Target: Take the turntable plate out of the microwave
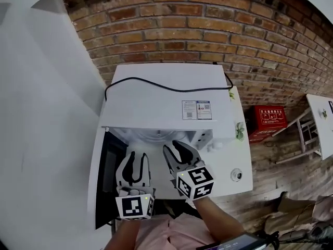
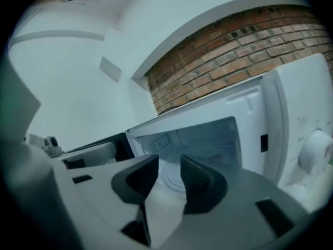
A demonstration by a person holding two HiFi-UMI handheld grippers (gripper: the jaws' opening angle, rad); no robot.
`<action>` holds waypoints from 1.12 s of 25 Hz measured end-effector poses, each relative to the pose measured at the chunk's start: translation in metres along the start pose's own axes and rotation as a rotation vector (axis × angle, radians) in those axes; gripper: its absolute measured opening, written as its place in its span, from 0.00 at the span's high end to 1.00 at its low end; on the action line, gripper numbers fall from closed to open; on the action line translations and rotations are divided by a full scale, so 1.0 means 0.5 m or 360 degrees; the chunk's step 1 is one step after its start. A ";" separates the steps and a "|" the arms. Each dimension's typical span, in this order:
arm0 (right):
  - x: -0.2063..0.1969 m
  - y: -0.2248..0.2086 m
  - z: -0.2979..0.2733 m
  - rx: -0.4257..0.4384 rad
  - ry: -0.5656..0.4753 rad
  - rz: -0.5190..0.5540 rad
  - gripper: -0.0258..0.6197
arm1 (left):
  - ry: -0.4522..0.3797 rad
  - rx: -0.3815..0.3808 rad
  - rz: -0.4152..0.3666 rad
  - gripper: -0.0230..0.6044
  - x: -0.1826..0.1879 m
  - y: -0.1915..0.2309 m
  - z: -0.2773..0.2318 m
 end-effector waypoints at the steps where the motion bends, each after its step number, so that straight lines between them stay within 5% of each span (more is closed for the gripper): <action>1: 0.001 0.001 -0.008 0.0009 0.0007 -0.0002 0.75 | 0.0003 0.0006 0.0000 0.76 0.002 0.004 -0.003; 28: -0.216 -0.043 -0.142 -0.0099 0.0420 -0.0446 0.74 | 0.0286 -0.0129 0.0158 0.76 -0.141 0.040 -0.050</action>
Point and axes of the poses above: the fingertips, and each gripper's own axes: z backward along the fingers, y to its left, x out of its top, the point moved 7 cm from there along z, backward along the fingers, and after that the axes turned 6 degrees about -x, right-handed, at the moved point
